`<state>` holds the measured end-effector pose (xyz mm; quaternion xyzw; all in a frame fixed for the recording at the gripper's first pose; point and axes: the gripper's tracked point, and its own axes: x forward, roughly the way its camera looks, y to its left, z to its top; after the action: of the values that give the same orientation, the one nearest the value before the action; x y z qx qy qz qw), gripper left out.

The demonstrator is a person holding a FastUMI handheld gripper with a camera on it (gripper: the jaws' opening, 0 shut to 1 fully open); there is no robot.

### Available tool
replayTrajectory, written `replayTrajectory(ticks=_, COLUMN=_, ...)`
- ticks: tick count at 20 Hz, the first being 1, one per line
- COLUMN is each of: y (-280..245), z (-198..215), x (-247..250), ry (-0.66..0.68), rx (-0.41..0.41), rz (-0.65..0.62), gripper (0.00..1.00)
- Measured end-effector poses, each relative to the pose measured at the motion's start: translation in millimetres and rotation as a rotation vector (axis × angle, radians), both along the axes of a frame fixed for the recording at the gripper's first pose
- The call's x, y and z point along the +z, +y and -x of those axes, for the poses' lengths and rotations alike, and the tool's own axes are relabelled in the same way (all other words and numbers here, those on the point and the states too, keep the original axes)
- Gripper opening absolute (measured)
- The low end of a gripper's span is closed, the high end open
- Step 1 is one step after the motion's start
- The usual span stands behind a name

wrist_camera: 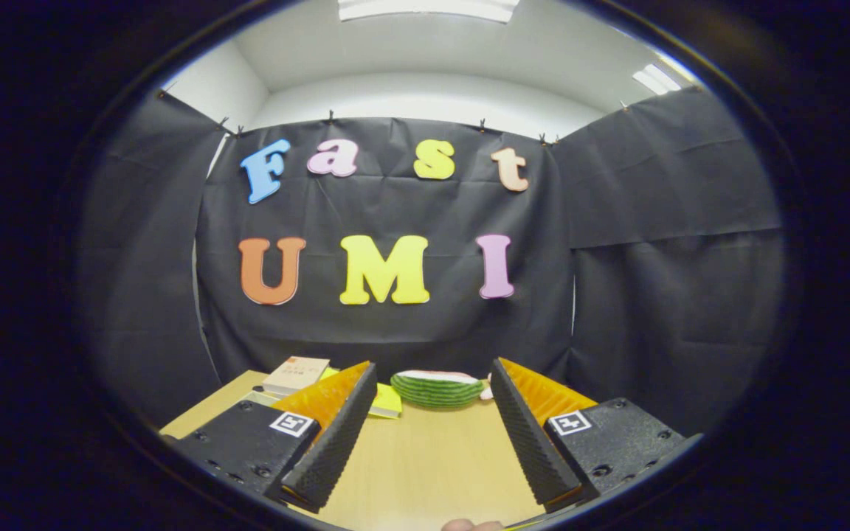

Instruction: Open the storage box then place both shoes into the box .Put the left shoe in first, then the right shoe, with the right side of both shoes facing outward in a uniform manner.

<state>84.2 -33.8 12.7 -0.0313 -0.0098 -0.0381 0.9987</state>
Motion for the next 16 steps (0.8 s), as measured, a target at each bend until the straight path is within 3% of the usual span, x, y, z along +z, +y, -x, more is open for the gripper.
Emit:
replayTrajectory(ticks=6, y=-5, z=6, x=9, ry=-0.031, rx=0.022, rz=-0.053, gripper=1.0)
replayTrajectory(ticks=16, y=13, z=23, x=16, ry=-0.055, rx=0.057, rz=-0.01, gripper=1.0)
